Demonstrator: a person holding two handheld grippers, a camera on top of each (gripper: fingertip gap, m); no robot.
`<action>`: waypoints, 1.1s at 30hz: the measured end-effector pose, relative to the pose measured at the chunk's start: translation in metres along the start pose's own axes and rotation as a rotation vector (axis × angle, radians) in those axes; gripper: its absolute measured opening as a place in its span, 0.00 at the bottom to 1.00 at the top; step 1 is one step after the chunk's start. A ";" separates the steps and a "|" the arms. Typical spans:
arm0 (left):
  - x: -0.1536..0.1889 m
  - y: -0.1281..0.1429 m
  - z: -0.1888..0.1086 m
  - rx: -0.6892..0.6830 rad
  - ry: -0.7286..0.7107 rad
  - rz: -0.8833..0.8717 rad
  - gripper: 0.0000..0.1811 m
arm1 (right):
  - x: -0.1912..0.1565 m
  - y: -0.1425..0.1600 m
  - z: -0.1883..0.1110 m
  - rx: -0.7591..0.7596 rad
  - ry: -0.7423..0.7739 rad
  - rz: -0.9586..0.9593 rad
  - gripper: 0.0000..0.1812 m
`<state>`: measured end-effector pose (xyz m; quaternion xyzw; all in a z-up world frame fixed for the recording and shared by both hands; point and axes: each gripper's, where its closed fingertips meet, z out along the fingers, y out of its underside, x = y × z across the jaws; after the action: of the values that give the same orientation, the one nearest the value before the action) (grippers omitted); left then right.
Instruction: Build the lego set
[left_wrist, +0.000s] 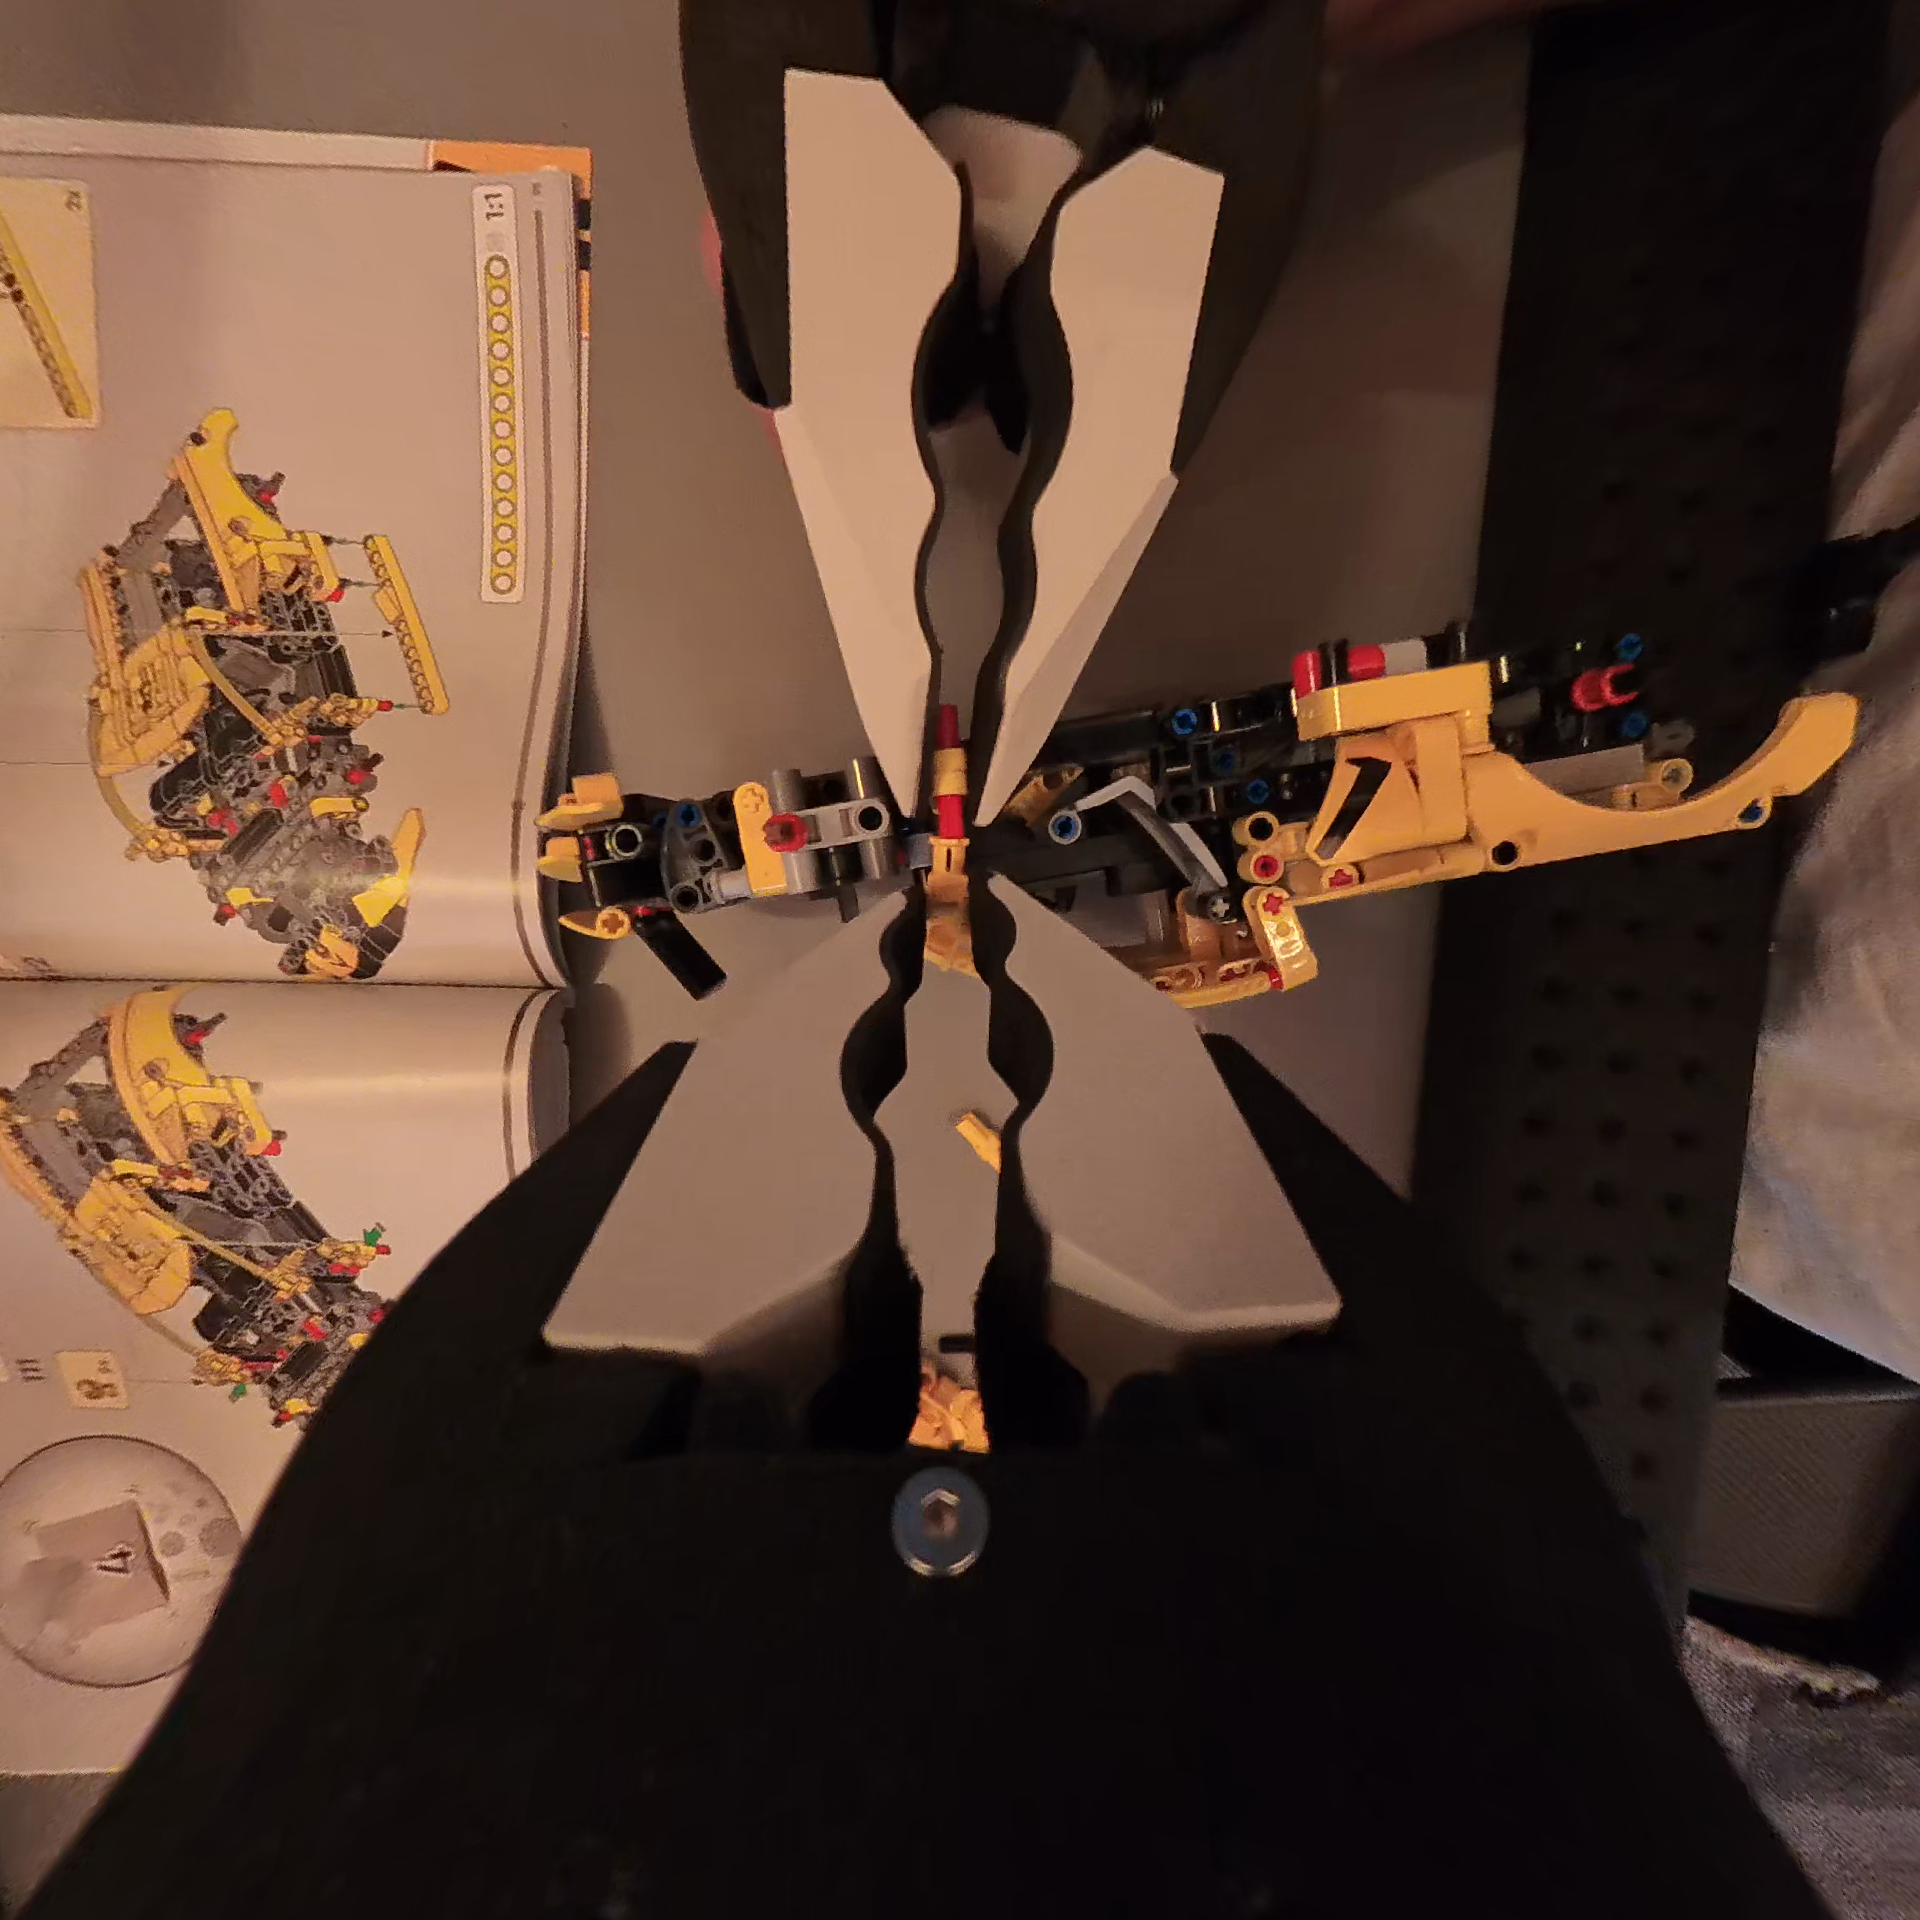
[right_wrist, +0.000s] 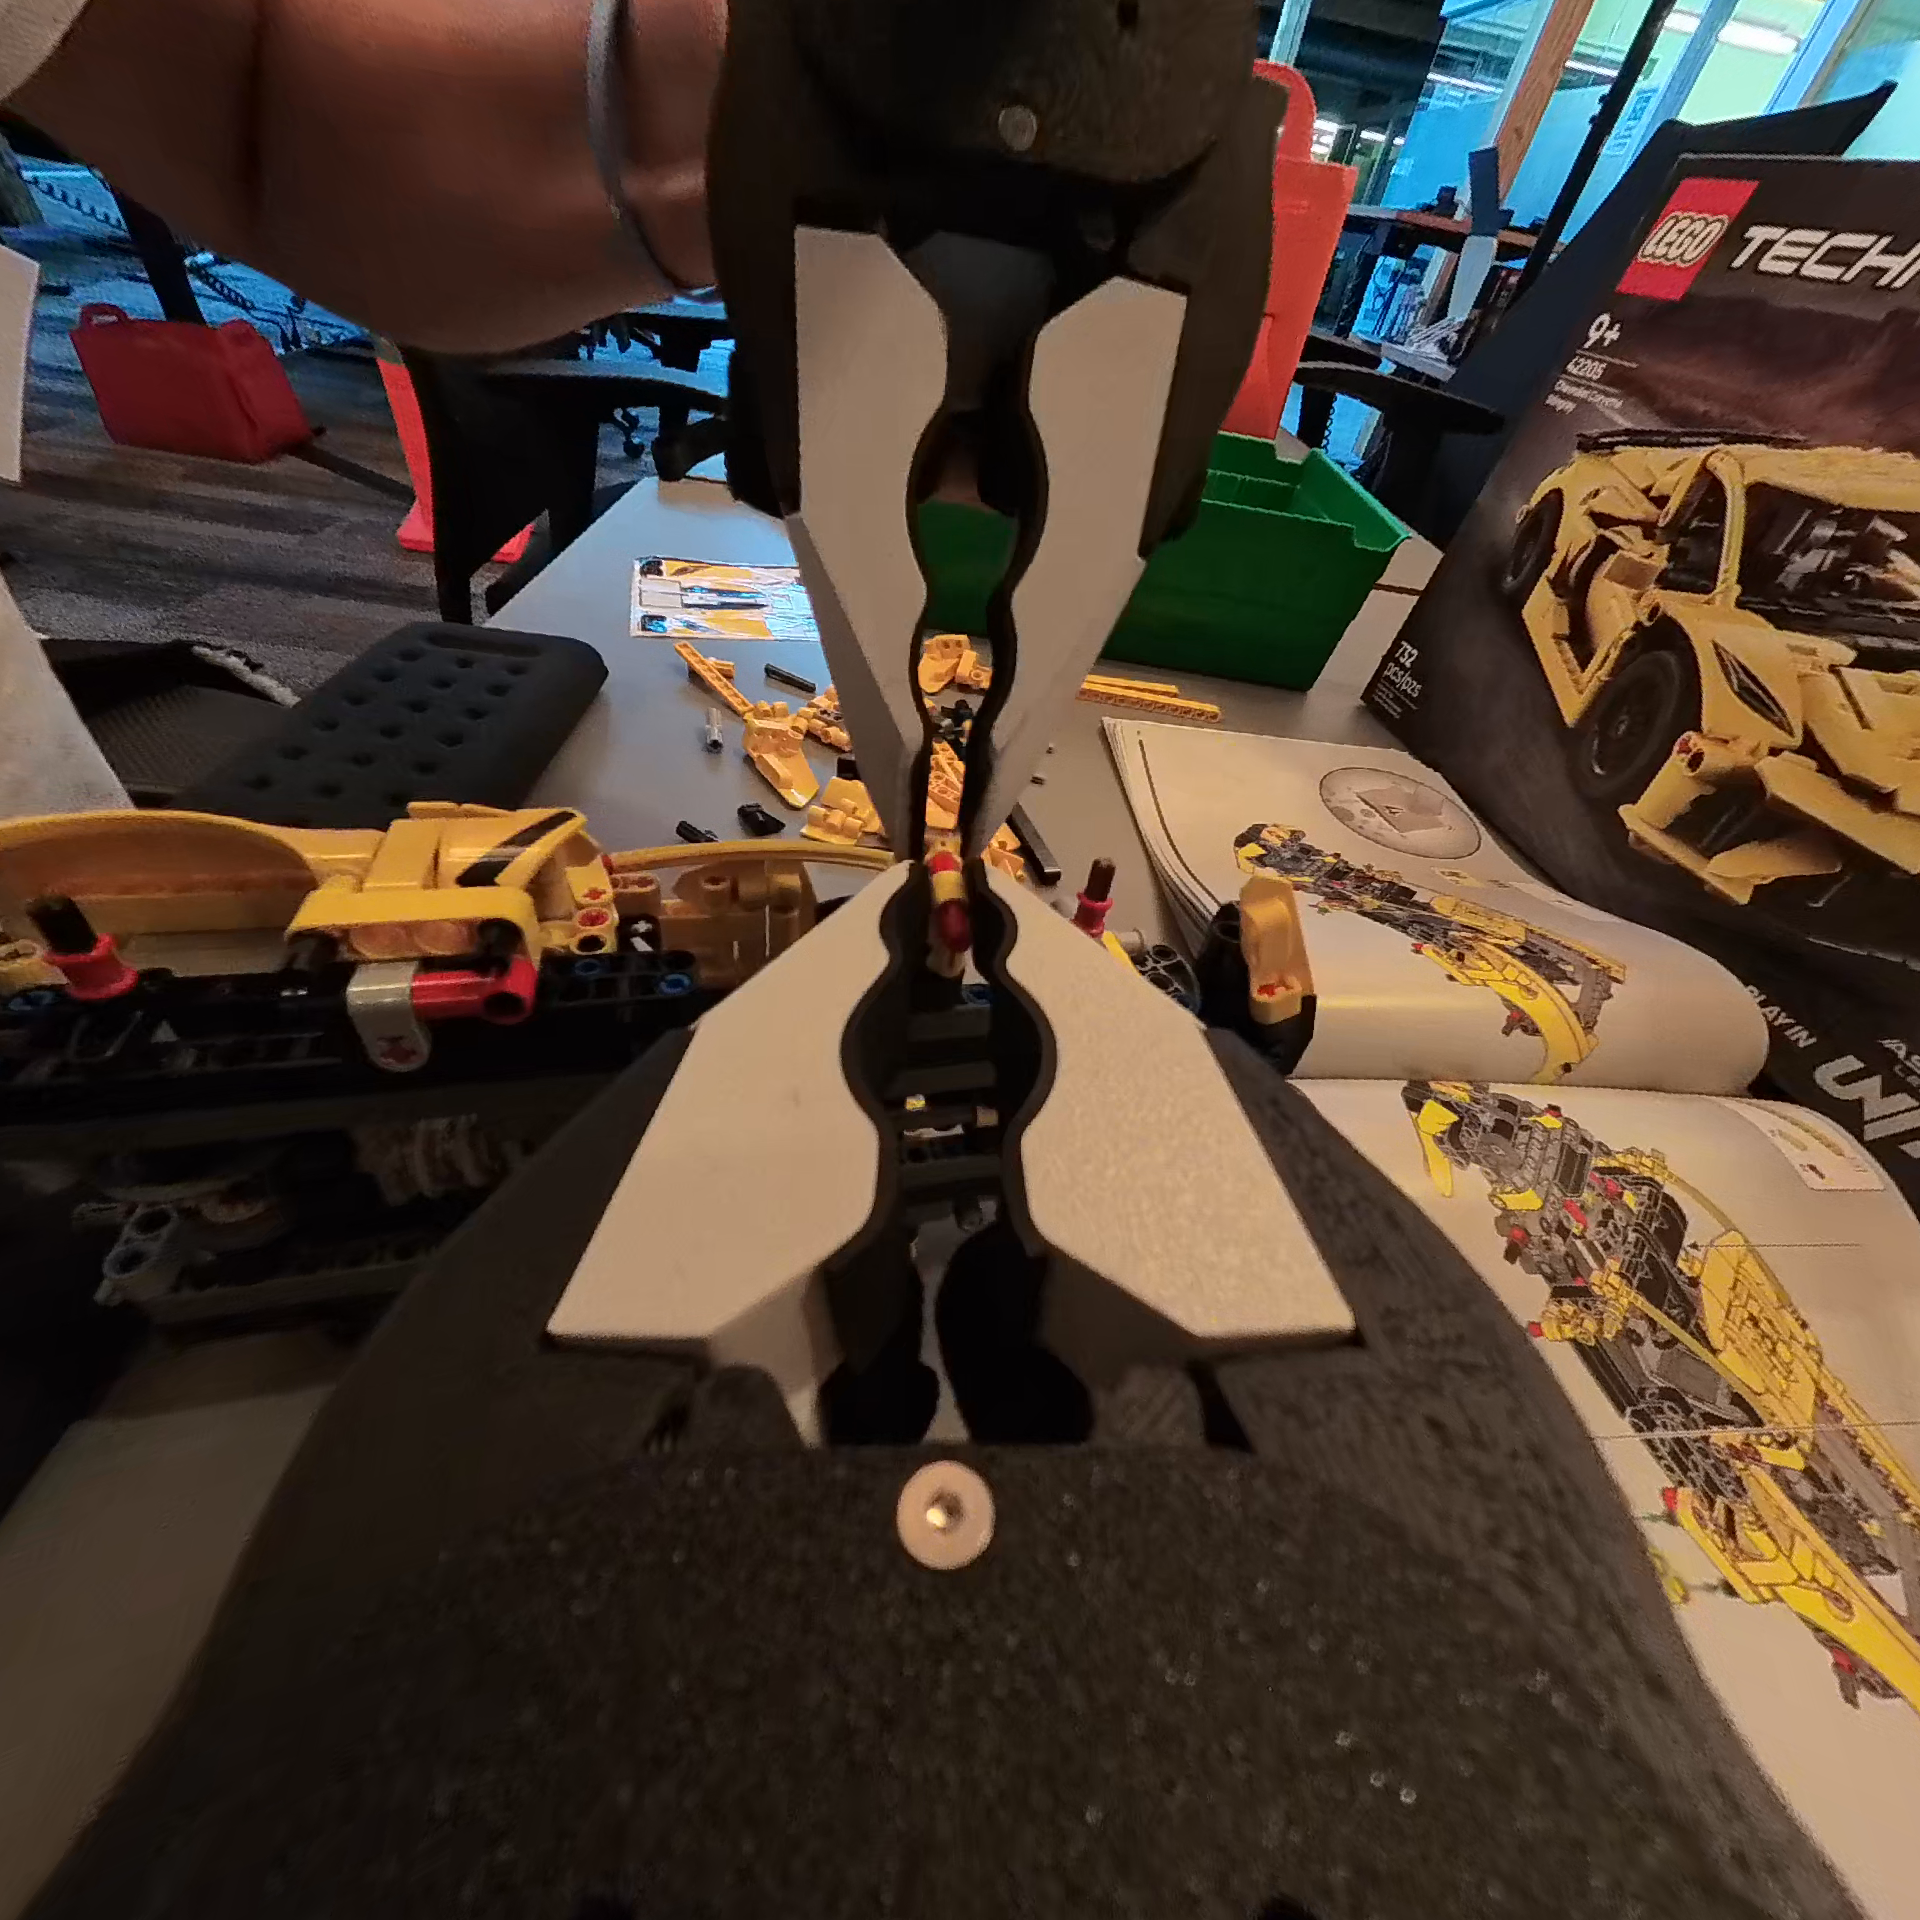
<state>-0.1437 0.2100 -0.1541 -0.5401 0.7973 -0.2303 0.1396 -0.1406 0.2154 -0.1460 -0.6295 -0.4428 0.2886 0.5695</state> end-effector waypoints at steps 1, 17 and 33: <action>0.000 0.000 0.000 -0.005 0.004 0.008 0.04 | 0.000 0.000 0.000 -0.002 0.001 -0.006 0.03; 0.000 0.000 0.001 -0.168 0.005 -0.050 0.04 | 0.001 0.001 0.000 -0.082 0.084 -0.128 0.04; -0.007 0.000 0.001 -0.254 -0.400 0.187 0.04 | 0.003 0.001 -0.003 -0.060 0.077 -0.041 0.04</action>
<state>-0.1408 0.2158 -0.1556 -0.5119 0.8229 -0.0030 0.2466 -0.1368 0.2168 -0.1465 -0.6476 -0.4419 0.2389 0.5729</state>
